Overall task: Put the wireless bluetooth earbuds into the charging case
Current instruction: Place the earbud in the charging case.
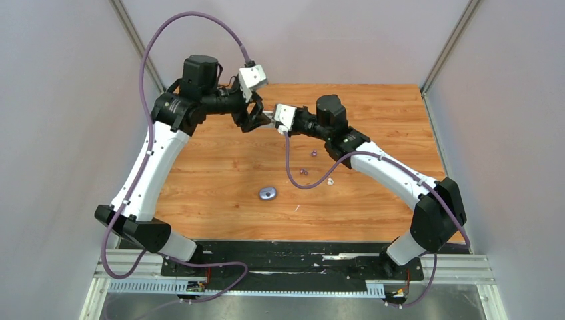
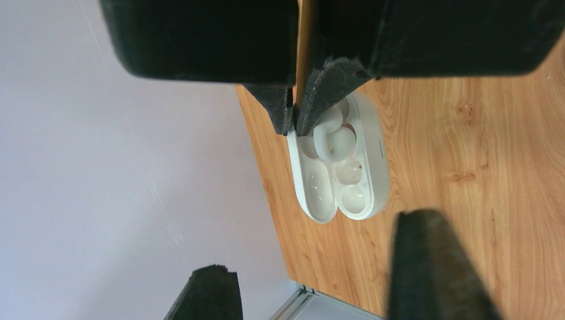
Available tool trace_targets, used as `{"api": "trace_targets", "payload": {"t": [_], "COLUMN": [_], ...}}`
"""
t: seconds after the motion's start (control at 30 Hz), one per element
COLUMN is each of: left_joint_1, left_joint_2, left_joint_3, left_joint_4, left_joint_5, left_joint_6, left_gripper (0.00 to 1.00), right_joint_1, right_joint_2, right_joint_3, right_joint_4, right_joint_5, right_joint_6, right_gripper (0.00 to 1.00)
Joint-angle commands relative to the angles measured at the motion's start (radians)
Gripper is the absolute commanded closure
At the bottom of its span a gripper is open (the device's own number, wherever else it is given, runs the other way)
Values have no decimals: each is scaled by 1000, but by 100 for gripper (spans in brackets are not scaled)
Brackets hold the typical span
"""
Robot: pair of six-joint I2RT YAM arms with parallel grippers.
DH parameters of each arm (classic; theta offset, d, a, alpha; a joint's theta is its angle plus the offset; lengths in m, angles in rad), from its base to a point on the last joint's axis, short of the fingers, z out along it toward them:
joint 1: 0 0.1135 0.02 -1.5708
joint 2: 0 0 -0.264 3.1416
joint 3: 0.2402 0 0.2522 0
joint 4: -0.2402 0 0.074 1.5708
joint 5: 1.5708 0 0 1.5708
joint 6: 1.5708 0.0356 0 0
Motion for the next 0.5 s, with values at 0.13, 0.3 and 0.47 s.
{"api": "trace_targets", "payload": {"t": [0.13,0.3,0.47], "left_joint_1": [75,75,74], "left_joint_2": [68,91,101], "left_joint_3": [77,44,9], "left_joint_4": [-75,-64,-33], "left_joint_5": [-58,-46,-38], "left_joint_6": [-79,-64,-39], "left_gripper": [35,40,42], "right_joint_1": [7,8,9], "right_joint_2": [-30,-36,-35], "right_joint_3": [-4,-5,1], "right_joint_4": [-4,-17,-30], "right_joint_5": [-19,-37,-47], "right_joint_6": [-56,-59,-60], "right_gripper": [100,100,100]}}
